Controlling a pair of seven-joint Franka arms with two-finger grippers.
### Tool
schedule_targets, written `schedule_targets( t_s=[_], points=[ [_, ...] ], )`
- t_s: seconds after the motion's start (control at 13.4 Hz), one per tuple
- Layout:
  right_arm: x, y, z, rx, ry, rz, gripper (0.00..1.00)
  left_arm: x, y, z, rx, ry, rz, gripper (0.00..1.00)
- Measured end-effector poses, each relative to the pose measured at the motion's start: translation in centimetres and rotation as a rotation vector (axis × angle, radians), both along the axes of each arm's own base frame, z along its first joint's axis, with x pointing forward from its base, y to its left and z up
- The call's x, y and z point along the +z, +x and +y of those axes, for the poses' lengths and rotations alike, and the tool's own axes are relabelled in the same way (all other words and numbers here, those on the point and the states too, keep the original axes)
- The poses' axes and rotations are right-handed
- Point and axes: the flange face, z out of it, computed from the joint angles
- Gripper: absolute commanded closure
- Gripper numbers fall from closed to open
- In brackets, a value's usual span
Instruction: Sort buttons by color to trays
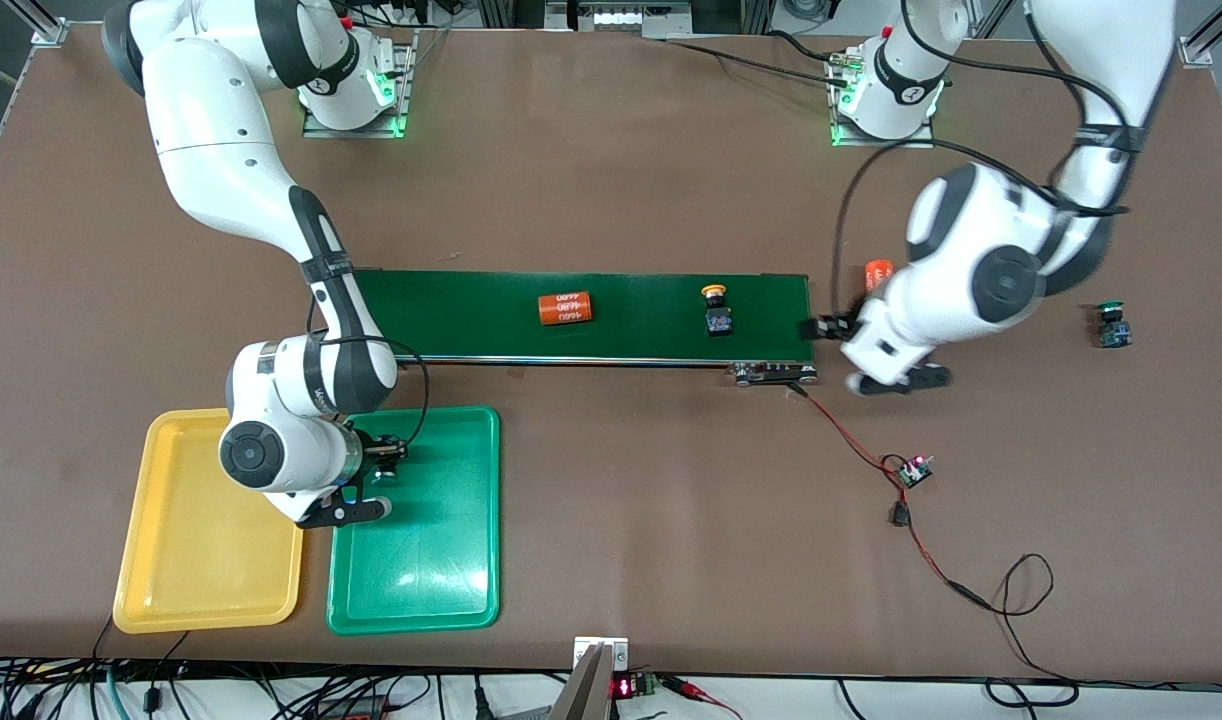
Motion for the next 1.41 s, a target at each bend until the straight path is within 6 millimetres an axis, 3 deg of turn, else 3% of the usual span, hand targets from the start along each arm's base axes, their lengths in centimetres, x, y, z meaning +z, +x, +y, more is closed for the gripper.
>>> schedule_targets(
  t_s=[0.22, 0.37, 0.6, 0.82, 1.04, 1.27, 1.41],
  points=[
    [4.1, 0.8, -0.3, -0.044, 0.007, -0.033, 0.0, -2.7, 0.8, 11.8, 0.061, 0.033, 0.028, 0.0],
    [7.4, 0.7, -0.6, -0.1, 0.006, -0.036, 0.0, -4.2, 0.2, 17.2, 0.082, 0.07, 0.054, 0.0],
    [13.0, 0.5, -1.7, -0.164, -0.004, -0.052, 0.0, -5.4, -0.7, 23.5, -0.035, 0.21, 0.076, 0.0],
    [20.0, 0.0, -5.6, -0.214, -0.022, -0.082, 0.0, -6.5, -1.4, 28.7, -0.091, 0.3, 0.086, 0.0],
    [26.7, -0.8, -10.1, -0.274, -0.01, -0.15, 0.0, -9.1, -2.6, 34.8, -0.161, 0.267, 0.067, 0.0],
    [31.6, -2.6, -13.1, -0.314, -0.013, -0.155, 0.0, -12.0, -5.4, 41.2, -0.225, 0.225, 0.08, 0.0],
    [34.6, -4.1, -14.3, -0.334, -0.017, -0.148, 0.0, -13.3, -6.1, 43.2, -0.254, 0.224, 0.064, 0.0]
  ],
)
